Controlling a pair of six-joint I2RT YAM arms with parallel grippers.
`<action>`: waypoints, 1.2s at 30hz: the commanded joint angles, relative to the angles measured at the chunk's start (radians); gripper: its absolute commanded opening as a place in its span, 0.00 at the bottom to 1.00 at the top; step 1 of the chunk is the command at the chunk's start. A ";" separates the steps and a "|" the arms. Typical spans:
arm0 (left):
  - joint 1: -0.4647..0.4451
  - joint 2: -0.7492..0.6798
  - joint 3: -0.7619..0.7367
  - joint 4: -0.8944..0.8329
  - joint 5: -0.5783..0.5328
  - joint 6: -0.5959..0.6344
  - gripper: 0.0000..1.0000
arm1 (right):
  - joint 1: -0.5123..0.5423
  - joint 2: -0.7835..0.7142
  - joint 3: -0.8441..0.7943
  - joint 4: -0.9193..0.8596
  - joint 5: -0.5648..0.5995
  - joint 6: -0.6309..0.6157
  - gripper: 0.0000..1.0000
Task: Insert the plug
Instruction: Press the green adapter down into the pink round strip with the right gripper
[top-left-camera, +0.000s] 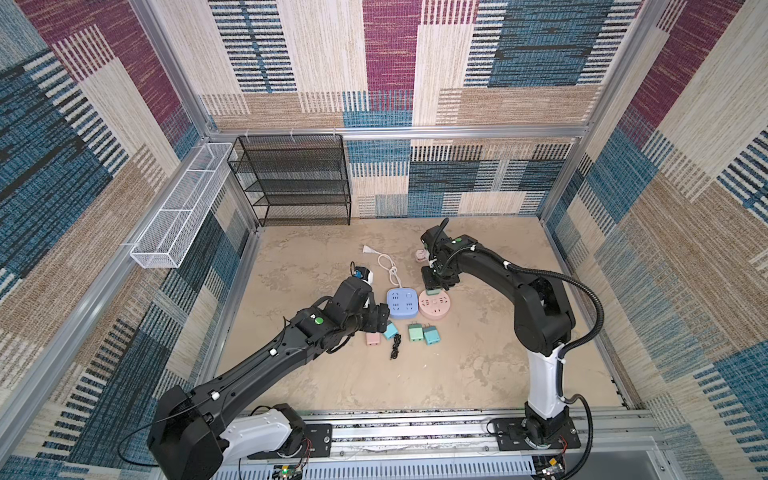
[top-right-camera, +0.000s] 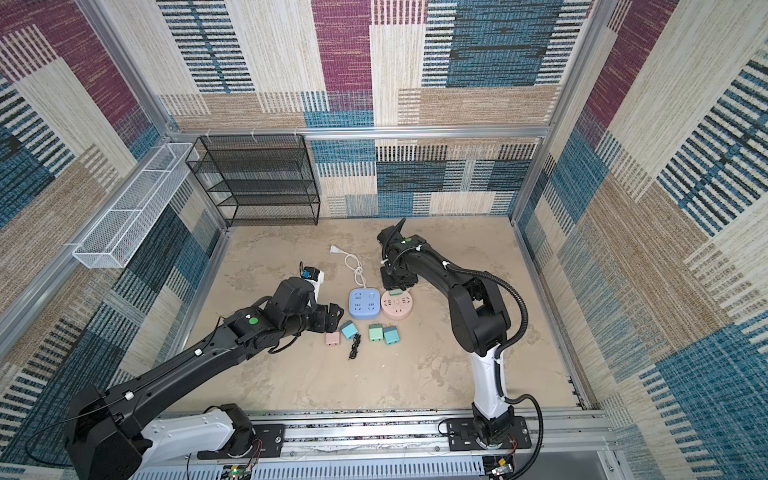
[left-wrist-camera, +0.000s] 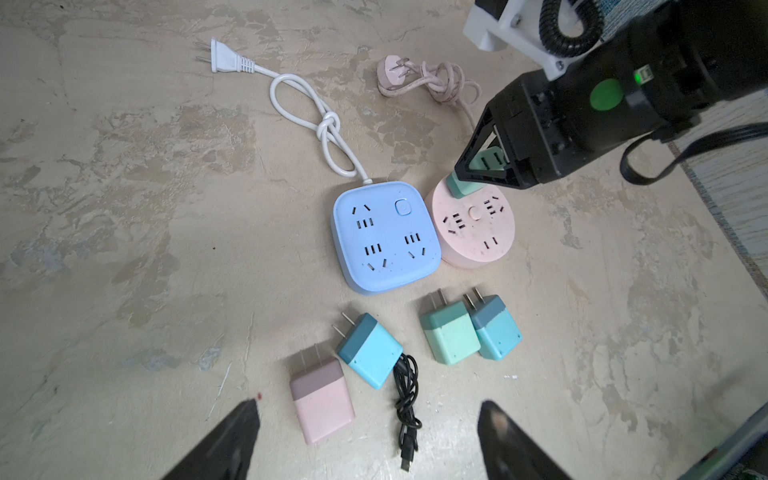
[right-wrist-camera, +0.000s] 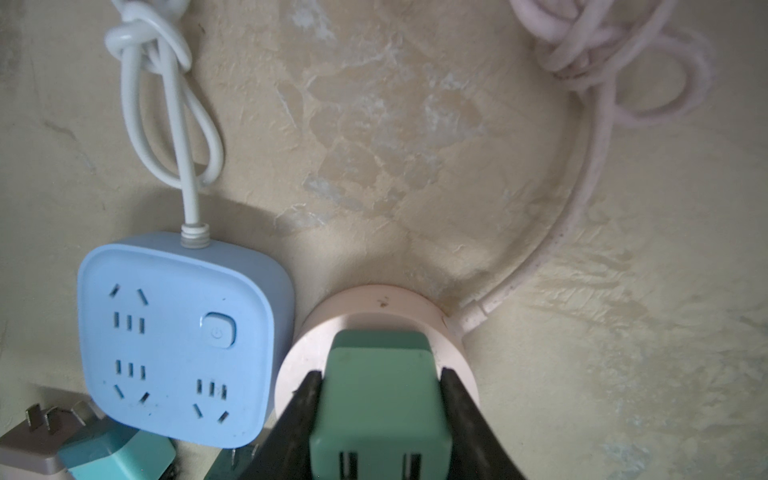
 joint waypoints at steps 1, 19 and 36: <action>0.000 0.003 -0.004 0.029 -0.018 -0.006 0.87 | 0.002 0.012 -0.014 0.013 0.015 0.003 0.00; 0.000 0.016 -0.013 0.037 -0.023 -0.001 0.87 | 0.012 0.067 -0.051 0.047 0.007 0.003 0.00; 0.000 0.002 -0.020 0.029 -0.076 -0.058 0.91 | 0.012 -0.069 -0.097 0.154 0.118 0.146 0.00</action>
